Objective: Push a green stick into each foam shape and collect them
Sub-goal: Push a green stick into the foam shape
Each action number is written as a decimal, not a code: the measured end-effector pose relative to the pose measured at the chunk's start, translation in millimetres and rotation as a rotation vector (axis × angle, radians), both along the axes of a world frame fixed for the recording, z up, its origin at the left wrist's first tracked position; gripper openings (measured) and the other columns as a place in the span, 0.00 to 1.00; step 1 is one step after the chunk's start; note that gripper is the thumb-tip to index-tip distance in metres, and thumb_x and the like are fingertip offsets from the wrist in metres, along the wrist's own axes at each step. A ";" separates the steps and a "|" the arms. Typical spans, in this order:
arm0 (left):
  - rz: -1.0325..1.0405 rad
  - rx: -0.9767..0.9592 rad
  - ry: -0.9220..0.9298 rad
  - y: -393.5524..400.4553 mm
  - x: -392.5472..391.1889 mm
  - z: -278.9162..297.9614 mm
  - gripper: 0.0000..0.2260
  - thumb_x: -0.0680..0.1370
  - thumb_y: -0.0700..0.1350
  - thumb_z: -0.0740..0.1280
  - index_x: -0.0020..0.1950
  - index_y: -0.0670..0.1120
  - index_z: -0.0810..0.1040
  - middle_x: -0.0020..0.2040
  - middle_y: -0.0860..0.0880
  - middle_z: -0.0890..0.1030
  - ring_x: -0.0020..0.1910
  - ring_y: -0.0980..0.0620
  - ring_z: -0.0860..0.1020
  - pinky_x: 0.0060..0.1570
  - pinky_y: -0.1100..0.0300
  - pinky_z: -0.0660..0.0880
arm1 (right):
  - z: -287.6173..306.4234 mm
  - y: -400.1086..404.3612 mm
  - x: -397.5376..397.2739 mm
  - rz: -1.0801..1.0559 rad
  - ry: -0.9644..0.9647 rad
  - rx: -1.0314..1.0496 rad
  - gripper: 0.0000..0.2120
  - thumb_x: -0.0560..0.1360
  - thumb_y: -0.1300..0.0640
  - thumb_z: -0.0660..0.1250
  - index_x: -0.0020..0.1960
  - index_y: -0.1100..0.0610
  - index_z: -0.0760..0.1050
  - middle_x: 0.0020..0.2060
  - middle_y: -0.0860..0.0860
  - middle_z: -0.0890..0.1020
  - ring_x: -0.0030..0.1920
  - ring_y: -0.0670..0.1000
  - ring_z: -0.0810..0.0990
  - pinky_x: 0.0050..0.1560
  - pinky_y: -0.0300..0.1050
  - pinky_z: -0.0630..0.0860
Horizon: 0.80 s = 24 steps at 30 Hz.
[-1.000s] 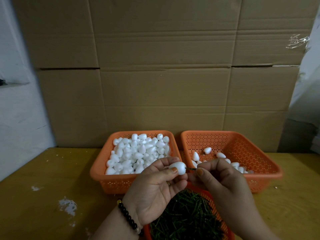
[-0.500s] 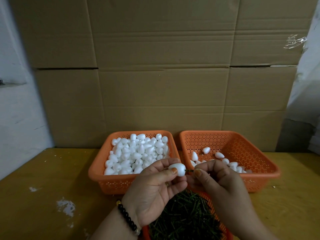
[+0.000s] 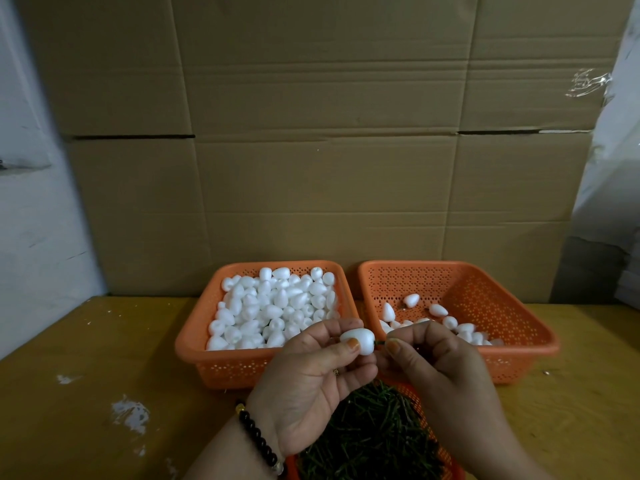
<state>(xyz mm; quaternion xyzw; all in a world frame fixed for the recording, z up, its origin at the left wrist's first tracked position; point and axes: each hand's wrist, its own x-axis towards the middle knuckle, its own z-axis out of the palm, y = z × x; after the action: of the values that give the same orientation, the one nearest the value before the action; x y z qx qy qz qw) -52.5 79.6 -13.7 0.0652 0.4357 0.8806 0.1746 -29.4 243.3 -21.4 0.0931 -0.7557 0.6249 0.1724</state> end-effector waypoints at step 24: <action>0.007 -0.029 0.008 1.2 0.3 -1.3 0.11 0.68 0.33 0.70 0.50 0.37 0.82 0.47 0.39 0.83 0.41 0.47 0.82 0.38 0.57 0.80 | -2.4 0.2 -2.0 0.015 -0.003 -0.003 0.06 0.74 0.62 0.68 0.41 0.54 0.80 0.37 0.53 0.85 0.39 0.51 0.84 0.43 0.50 0.82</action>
<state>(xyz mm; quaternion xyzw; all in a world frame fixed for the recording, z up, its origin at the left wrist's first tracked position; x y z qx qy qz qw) -52.2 80.8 -15.0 0.0646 0.4493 0.8745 0.1708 -31.5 243.5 -23.8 0.0978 -0.7544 0.6273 0.1667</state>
